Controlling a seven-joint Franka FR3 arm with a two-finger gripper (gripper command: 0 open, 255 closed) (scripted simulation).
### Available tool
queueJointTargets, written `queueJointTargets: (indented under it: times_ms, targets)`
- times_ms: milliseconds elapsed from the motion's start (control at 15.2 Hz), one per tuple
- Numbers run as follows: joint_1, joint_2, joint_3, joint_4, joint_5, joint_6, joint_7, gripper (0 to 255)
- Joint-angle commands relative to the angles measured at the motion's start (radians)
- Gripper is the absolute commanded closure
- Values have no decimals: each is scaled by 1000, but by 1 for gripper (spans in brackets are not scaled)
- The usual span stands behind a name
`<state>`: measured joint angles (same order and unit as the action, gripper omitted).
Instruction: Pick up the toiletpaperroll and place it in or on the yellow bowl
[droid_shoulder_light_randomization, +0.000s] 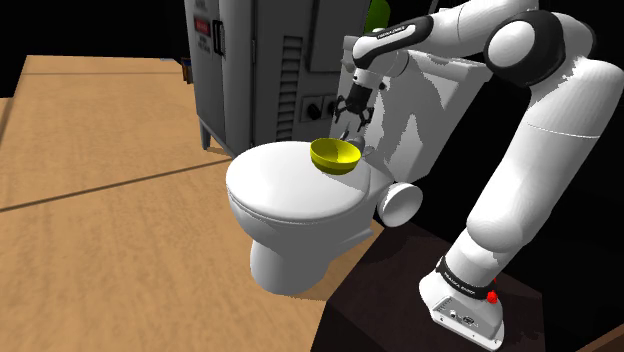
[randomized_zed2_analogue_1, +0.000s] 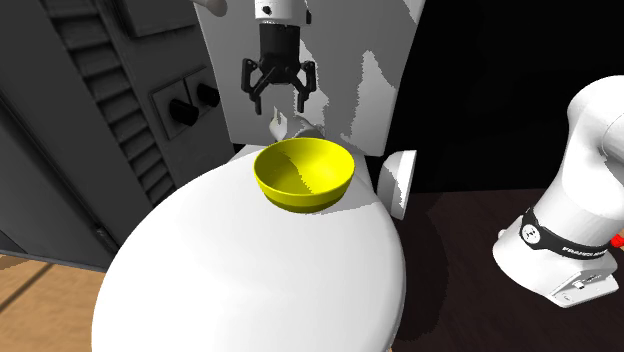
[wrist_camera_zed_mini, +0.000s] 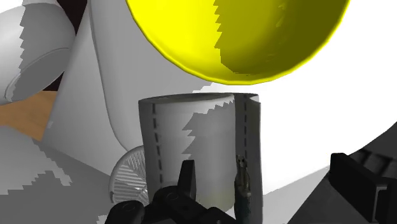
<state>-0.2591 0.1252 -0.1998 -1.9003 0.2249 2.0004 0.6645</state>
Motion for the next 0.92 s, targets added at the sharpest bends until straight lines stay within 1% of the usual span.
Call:
queueJointTargets:
  times_ms: [0,528,594,858]
  targets:
    - [0,16,1,-19,6,31,-3,0]
    - [0,16,1,-19,6,31,-3,0]
    - [0,15,1,-19,6,31,-4,255]
    - [0,15,1,-19,6,31,-3,255]
